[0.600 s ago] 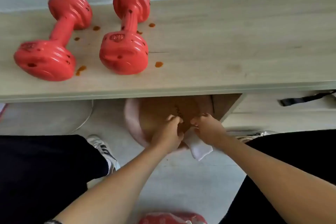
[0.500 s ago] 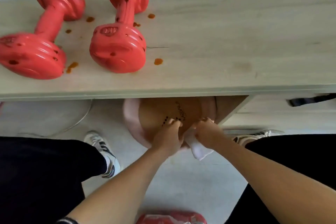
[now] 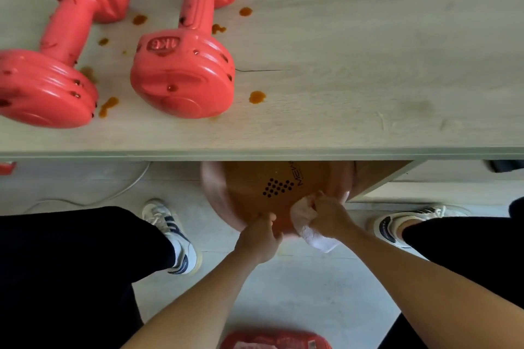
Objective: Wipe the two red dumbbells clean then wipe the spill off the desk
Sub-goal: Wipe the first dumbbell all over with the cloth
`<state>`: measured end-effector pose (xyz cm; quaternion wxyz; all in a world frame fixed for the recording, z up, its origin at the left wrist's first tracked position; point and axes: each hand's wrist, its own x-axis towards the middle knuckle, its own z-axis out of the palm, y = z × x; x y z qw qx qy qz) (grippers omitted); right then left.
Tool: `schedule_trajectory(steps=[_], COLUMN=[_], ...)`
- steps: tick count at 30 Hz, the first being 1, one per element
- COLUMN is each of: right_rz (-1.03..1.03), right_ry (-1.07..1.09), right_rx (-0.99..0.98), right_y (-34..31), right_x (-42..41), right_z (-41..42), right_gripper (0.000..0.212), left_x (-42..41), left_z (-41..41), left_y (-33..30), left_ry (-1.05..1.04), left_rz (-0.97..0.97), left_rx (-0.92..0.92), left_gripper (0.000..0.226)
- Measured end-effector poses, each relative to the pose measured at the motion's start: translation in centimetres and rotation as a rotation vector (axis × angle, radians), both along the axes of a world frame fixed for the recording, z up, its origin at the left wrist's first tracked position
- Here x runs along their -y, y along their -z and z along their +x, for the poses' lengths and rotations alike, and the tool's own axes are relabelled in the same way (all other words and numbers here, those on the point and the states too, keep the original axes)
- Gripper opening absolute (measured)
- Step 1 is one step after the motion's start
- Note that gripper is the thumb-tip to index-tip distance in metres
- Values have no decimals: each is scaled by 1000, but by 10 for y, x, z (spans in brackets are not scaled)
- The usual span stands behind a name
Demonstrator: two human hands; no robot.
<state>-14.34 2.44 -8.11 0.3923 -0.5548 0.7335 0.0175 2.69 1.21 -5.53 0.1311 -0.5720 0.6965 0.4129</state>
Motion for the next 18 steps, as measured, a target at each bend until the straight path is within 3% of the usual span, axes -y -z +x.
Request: schedule_trajectory(steps=[2,6,8,14,18], right_rz=[-13,-113,-182,-339,-476], right_ry=[130,213,279,309,202], right_rx=[181,458,601,759,630], right_y=[-12,-50,-69,-124,-153], right_x=[1,2,2,-12,-29], right_z=[3,21,28,29,20], right_gripper=[42,40,36,23,27], left_x=[2,6,7,5,1], left_z=[-2,-8,-7,-2,-9], left_y=[-6,-33,-52,-114,-145], left_ry=[-182,-792,-977,-949,-884], left_rz=[79,328,372,493,324], left_rx=[-78,-436,-559,-638,-751], left_gripper=[51,36,32,22,39])
